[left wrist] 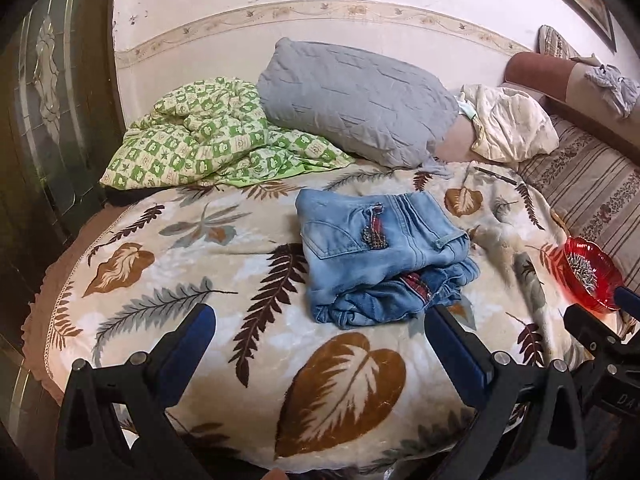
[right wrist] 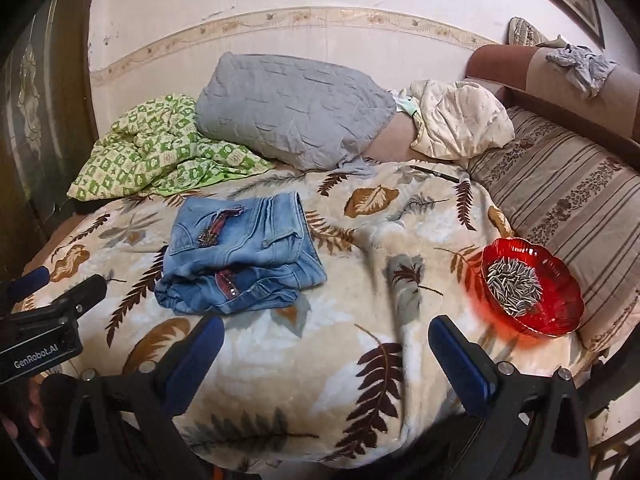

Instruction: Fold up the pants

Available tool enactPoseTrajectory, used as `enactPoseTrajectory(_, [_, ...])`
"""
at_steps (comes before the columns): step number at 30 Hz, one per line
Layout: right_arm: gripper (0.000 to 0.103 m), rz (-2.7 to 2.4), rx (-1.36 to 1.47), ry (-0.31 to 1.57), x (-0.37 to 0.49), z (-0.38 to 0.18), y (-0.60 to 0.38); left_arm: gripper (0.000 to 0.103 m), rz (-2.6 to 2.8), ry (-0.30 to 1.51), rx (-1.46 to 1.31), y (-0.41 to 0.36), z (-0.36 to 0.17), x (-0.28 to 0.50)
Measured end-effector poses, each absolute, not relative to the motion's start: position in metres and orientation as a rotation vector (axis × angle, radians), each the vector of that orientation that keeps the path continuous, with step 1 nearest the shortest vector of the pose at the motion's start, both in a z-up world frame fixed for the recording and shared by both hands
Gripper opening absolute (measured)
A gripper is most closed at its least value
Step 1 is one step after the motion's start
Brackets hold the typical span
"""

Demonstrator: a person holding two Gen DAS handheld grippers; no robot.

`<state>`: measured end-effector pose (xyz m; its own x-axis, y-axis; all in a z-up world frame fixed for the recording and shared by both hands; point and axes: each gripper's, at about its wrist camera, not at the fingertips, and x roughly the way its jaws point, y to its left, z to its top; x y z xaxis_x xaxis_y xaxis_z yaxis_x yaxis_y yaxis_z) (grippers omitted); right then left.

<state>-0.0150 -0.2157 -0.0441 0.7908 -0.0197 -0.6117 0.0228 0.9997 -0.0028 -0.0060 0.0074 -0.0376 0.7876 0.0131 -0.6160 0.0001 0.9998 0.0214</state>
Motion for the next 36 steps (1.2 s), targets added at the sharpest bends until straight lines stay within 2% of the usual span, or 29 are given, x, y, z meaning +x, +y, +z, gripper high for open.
enactPoseTrajectory(36, [0.103, -0.018, 0.003, 0.660, -0.0127, -0.0456, -0.2146, 0.103, 0.006, 0.696, 0.021, 0.0021, -0.0395, -0.0060])
